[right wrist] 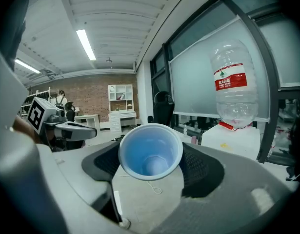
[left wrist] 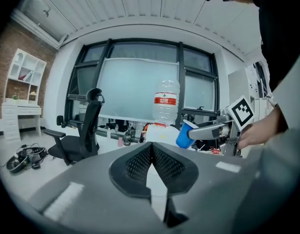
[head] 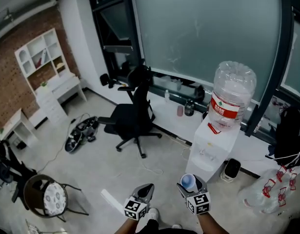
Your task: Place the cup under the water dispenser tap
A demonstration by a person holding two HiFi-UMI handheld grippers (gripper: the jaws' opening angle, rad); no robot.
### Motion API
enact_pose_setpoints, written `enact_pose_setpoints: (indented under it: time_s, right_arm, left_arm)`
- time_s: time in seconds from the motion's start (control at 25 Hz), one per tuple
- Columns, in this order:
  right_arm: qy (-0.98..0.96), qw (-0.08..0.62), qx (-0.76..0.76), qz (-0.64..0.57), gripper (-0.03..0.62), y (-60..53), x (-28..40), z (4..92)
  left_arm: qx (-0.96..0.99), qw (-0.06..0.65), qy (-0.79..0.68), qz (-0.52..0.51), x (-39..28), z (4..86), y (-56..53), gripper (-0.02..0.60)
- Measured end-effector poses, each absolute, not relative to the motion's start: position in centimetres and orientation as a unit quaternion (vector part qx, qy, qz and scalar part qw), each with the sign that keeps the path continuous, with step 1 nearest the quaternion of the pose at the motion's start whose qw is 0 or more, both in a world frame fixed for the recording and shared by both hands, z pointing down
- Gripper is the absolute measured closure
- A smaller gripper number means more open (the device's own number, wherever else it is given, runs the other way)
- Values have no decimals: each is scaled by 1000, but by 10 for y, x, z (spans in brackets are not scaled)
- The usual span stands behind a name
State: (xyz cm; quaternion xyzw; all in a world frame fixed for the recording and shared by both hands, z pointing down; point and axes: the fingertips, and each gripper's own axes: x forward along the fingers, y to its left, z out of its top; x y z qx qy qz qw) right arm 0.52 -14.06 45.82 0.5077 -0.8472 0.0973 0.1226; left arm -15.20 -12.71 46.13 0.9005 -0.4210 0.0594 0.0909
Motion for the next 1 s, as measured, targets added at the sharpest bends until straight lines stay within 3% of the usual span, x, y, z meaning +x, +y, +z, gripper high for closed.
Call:
enact_pose_setpoints:
  time_s: [0.48,1.0]
  right_arm:
    - [-788,131,591,110,230,-207,16,468]
    - [-715,168,668,119,227,-215,43,504]
  left_arm:
    - [938,74,-334,58,-143,460,-234,565]
    - [971,60,-213,91,-101,491,-271,565]
